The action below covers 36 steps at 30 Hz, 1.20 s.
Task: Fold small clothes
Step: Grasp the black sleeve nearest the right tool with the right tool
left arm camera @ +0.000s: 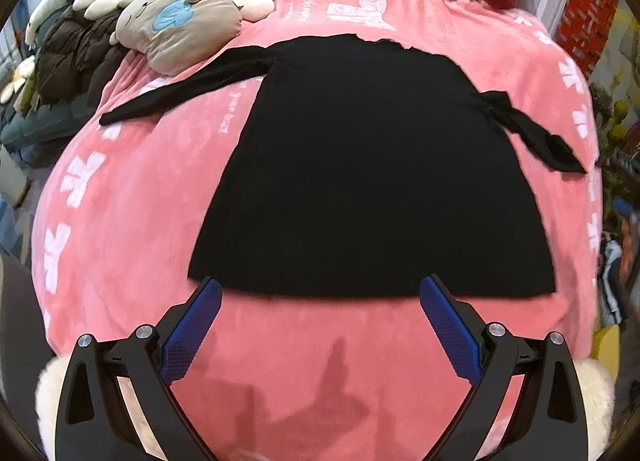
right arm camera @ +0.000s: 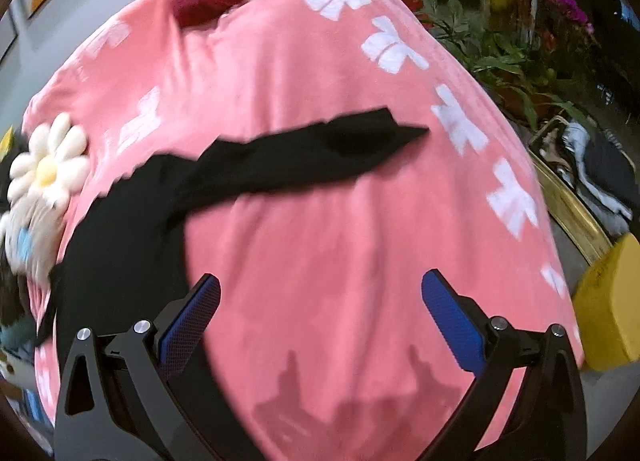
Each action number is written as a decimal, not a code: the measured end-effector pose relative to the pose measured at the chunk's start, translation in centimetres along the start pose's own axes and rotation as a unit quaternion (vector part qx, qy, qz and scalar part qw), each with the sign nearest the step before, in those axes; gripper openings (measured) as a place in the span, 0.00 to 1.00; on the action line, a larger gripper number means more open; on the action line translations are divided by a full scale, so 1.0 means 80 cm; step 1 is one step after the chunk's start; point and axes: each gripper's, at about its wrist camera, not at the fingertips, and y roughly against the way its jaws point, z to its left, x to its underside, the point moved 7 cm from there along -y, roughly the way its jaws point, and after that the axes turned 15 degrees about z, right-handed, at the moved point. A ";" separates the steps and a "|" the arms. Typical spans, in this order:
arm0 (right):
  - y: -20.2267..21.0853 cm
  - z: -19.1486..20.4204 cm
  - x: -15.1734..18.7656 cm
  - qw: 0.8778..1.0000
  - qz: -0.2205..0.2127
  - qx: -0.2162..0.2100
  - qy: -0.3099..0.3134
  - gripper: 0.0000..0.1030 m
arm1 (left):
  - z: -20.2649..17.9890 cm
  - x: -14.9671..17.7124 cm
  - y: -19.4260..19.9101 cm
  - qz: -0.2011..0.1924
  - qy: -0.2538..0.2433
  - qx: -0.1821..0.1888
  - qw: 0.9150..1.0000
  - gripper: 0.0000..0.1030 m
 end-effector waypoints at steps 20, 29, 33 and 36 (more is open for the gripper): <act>-0.150 -0.095 -0.155 0.988 0.009 -0.044 -0.147 0.05 | -0.022 -0.076 -0.077 0.028 -0.013 -0.006 0.999 0.95; -0.069 -0.087 -0.176 0.974 -0.068 -0.108 -0.186 0.03 | -0.015 -0.078 -0.077 0.023 -0.001 0.010 1.000 0.94; -0.007 0.019 -0.215 0.977 -0.100 -0.163 -0.093 0.03 | -0.009 -0.077 -0.070 0.019 -0.003 0.015 1.000 0.94; 0.025 0.148 -0.227 0.975 -0.090 -0.204 0.016 0.03 | 0.000 -0.075 -0.065 0.013 0.003 0.020 1.000 0.95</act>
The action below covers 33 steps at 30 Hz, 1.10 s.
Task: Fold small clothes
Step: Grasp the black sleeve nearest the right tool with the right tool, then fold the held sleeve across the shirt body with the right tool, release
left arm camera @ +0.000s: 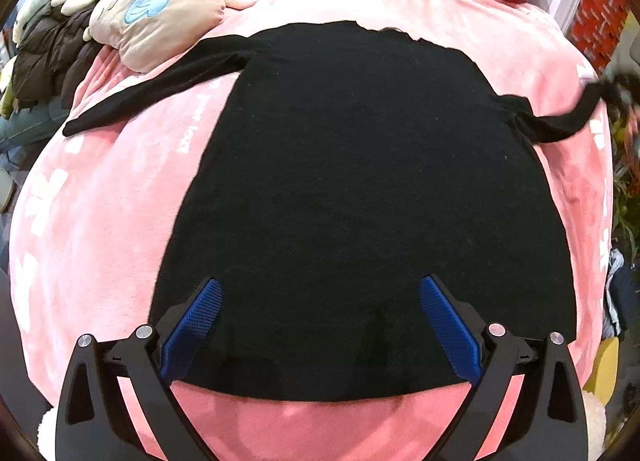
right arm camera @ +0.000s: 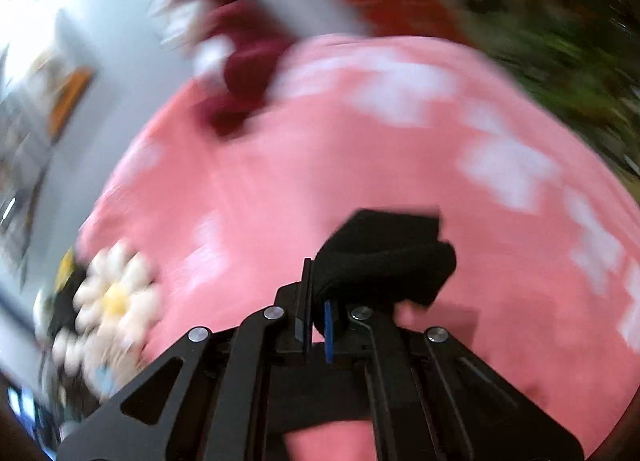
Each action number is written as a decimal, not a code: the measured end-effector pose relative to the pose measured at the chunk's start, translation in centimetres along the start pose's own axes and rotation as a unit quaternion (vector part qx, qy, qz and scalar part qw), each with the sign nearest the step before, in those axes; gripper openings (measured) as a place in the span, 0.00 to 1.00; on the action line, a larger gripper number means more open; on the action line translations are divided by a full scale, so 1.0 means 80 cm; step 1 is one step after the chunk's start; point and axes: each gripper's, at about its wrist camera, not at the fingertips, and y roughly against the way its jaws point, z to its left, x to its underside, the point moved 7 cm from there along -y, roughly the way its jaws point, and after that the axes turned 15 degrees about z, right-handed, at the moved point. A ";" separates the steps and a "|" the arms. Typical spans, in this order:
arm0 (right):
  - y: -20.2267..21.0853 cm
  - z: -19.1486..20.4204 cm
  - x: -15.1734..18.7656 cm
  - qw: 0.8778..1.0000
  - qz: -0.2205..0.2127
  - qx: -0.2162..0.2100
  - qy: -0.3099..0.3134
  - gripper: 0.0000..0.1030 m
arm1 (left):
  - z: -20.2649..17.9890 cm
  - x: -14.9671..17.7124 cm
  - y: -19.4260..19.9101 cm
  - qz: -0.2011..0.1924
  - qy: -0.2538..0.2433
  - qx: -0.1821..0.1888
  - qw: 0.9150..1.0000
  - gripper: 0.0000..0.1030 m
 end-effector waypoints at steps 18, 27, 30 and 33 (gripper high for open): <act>-0.262 0.288 0.369 0.901 0.269 0.043 0.339 0.40 | 0.061 -0.001 0.024 -0.020 0.025 -0.001 1.000 0.94; -0.177 0.224 0.327 0.889 0.199 0.119 0.394 0.63 | 0.071 -0.004 0.007 -0.009 0.034 0.019 0.999 0.94; -0.201 0.247 0.333 0.888 0.216 0.093 0.396 0.63 | 0.068 -0.003 0.007 -0.010 0.035 0.018 0.999 0.95; -0.239 0.276 0.350 0.886 0.250 0.058 0.386 0.64 | 0.070 -0.001 0.010 -0.009 0.042 0.022 0.999 0.95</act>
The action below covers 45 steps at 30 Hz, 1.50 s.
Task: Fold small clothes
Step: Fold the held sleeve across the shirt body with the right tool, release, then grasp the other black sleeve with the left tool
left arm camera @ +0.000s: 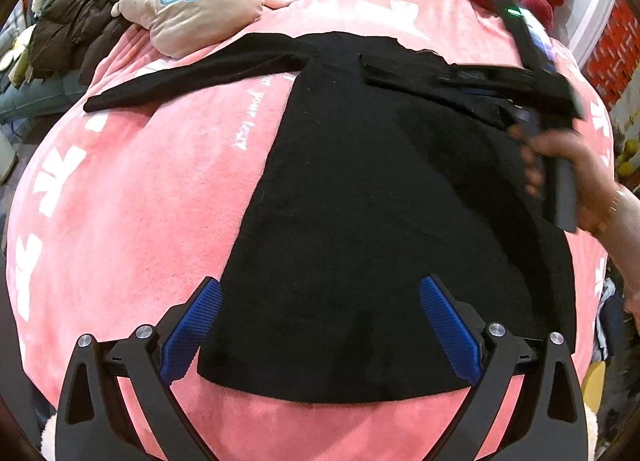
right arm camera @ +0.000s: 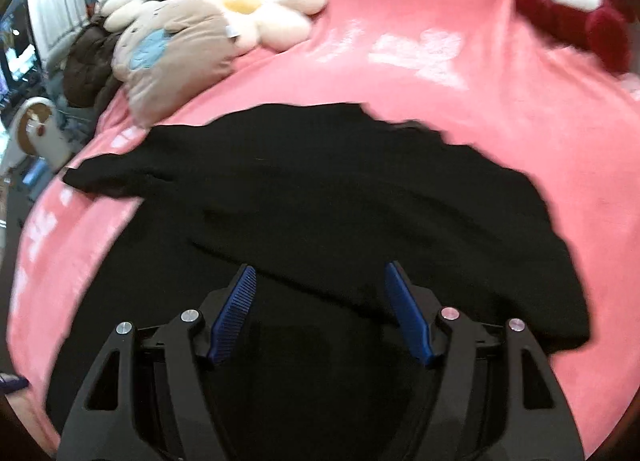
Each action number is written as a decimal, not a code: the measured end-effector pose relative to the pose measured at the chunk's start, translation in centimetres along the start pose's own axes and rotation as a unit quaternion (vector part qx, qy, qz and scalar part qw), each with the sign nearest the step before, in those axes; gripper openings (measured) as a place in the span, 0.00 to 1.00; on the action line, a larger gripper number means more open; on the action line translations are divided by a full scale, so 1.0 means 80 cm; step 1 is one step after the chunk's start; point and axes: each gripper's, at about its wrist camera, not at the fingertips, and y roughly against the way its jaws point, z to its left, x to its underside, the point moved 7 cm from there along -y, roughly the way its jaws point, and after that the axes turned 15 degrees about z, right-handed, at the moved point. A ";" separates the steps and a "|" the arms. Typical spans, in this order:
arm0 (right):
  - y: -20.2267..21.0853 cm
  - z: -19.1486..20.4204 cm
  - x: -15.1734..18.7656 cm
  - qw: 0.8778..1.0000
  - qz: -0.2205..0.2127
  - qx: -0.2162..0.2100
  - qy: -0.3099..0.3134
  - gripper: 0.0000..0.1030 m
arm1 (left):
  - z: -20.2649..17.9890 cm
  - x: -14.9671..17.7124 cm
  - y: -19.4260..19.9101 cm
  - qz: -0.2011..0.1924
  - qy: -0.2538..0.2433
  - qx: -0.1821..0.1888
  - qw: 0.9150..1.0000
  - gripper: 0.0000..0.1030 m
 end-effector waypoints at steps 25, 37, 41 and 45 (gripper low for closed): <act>0.065 -0.118 0.054 0.968 -0.046 0.161 -0.187 0.51 | 0.052 -0.013 0.003 -0.009 0.028 -0.009 1.000 0.94; 0.024 -0.296 0.130 0.938 0.021 0.116 -0.326 0.40 | 0.038 -0.026 0.004 0.000 0.049 -0.004 0.999 0.95; 0.067 -0.259 0.133 0.943 -0.005 0.174 -0.283 0.39 | 0.064 -0.058 0.003 -0.001 0.082 0.018 0.996 0.95; 0.099 -0.195 0.155 0.959 -0.021 0.164 -0.229 0.40 | 0.130 -0.119 0.003 -0.017 0.172 0.060 0.983 0.95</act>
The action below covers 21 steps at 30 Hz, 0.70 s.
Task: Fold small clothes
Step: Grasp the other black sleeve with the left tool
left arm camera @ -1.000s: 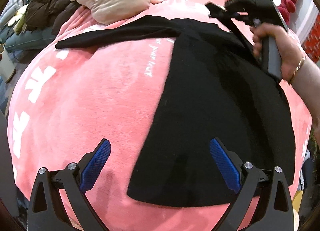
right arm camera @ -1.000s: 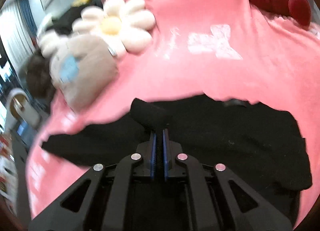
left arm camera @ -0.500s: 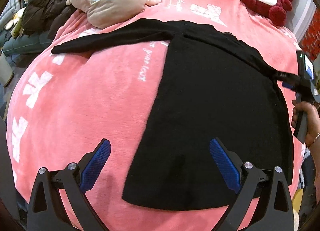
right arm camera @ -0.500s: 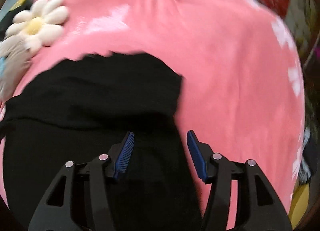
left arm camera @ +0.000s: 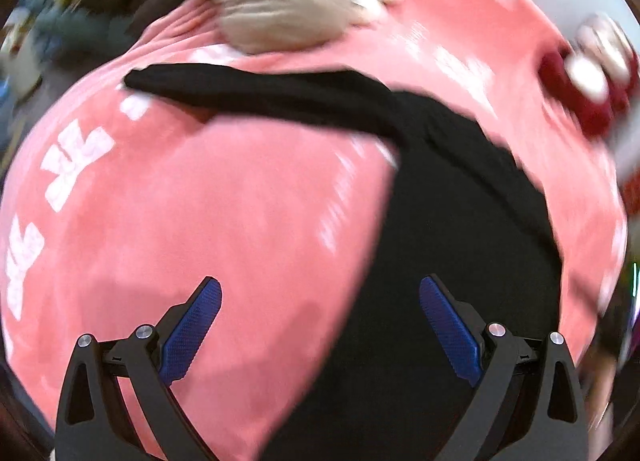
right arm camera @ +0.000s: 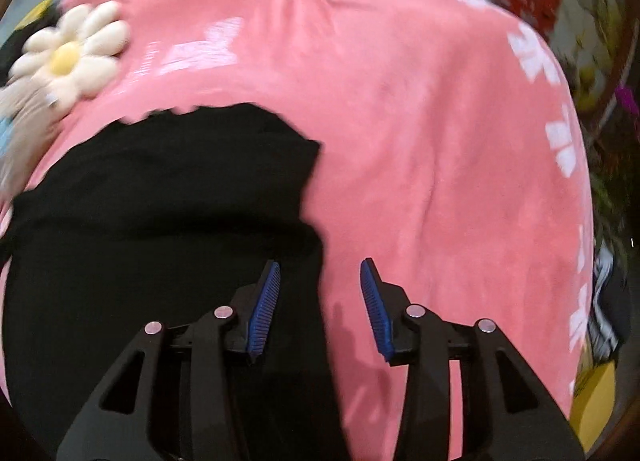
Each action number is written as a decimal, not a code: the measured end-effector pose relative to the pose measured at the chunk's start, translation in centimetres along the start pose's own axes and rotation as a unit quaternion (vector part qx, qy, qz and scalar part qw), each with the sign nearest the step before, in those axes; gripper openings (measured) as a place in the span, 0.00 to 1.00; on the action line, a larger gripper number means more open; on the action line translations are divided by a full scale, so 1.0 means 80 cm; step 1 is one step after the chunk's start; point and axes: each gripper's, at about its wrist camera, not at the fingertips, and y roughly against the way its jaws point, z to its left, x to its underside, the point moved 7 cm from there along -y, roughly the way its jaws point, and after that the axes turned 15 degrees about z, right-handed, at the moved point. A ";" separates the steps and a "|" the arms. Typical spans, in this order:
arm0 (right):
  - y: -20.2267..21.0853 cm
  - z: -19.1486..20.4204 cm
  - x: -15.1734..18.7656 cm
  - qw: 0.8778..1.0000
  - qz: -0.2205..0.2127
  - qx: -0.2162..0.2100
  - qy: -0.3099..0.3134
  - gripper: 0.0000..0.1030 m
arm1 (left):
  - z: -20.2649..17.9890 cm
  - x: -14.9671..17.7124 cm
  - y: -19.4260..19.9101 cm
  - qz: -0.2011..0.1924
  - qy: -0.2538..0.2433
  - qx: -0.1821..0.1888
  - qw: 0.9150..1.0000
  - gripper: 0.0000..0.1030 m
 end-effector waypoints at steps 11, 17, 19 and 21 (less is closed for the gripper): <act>0.052 0.104 0.148 0.996 0.026 -0.032 0.077 0.53 | 0.156 -0.209 -0.047 -0.045 0.137 -0.075 0.987 0.94; 0.046 0.112 0.164 0.996 0.053 -0.047 0.050 0.58 | 0.217 -0.244 -0.095 -0.027 0.233 -0.025 0.972 0.87; 0.048 0.113 0.164 0.996 0.054 -0.044 0.051 0.59 | 0.233 -0.249 -0.093 -0.044 0.267 -0.010 0.963 0.80; 0.050 0.114 0.168 0.996 0.055 -0.047 0.049 0.63 | 0.241 -0.254 -0.086 -0.066 0.290 -0.006 0.955 0.66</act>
